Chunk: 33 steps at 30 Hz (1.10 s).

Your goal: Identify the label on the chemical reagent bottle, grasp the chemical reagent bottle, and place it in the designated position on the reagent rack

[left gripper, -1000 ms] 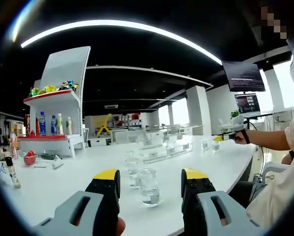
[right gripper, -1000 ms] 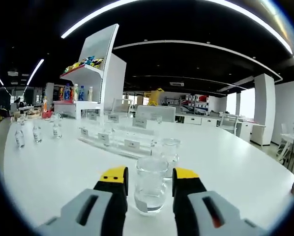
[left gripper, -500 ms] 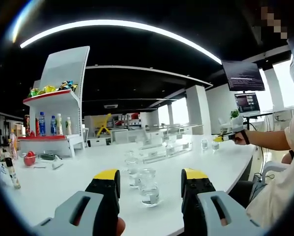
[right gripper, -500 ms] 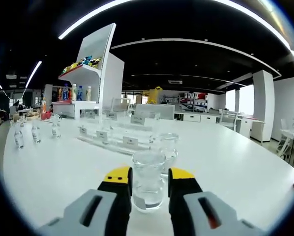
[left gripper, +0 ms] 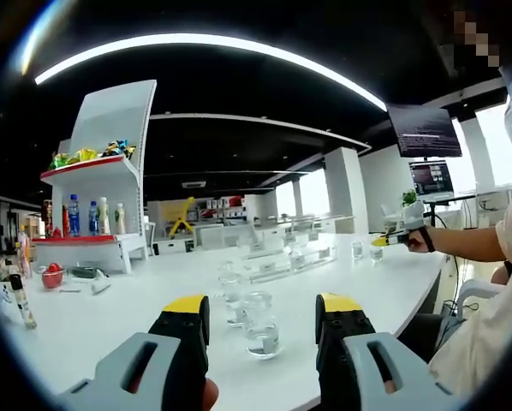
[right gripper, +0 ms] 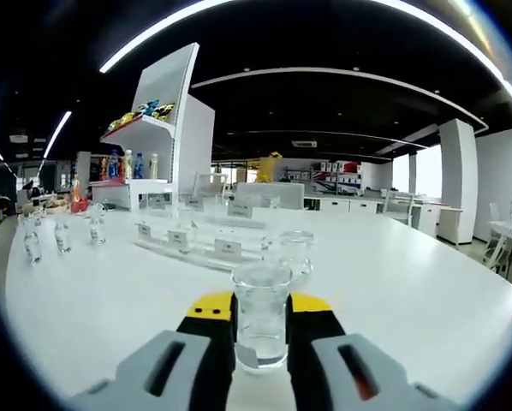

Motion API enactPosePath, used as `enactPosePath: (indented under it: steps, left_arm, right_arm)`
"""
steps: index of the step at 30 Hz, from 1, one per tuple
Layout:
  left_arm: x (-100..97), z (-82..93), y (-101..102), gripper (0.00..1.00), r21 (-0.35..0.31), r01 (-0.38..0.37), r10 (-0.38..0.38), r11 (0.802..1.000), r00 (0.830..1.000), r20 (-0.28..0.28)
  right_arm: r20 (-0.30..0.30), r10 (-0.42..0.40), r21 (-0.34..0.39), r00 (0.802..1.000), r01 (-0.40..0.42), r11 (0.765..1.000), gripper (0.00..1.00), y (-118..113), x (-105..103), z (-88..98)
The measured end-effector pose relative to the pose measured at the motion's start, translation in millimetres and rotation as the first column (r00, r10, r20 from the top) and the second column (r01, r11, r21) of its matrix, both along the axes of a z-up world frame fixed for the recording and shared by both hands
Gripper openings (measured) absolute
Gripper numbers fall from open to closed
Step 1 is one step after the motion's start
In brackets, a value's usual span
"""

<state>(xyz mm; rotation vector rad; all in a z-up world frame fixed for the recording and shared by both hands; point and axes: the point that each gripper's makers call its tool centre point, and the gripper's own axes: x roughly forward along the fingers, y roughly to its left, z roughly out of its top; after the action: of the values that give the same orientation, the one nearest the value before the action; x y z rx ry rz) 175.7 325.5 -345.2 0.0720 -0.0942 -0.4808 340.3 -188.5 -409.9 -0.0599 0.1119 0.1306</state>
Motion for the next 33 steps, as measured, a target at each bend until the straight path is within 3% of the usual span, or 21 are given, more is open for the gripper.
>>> enactPosePath:
  steps: [33]
  left_arm:
    - [1.9,-1.0,-4.4,0.5,0.01,0.011,-0.011,1.0,1.0,-0.007]
  right_arm:
    - [0.053,-0.036,0.006,0.998,0.036,0.999,0.19,-4.9,0.5,8.4]
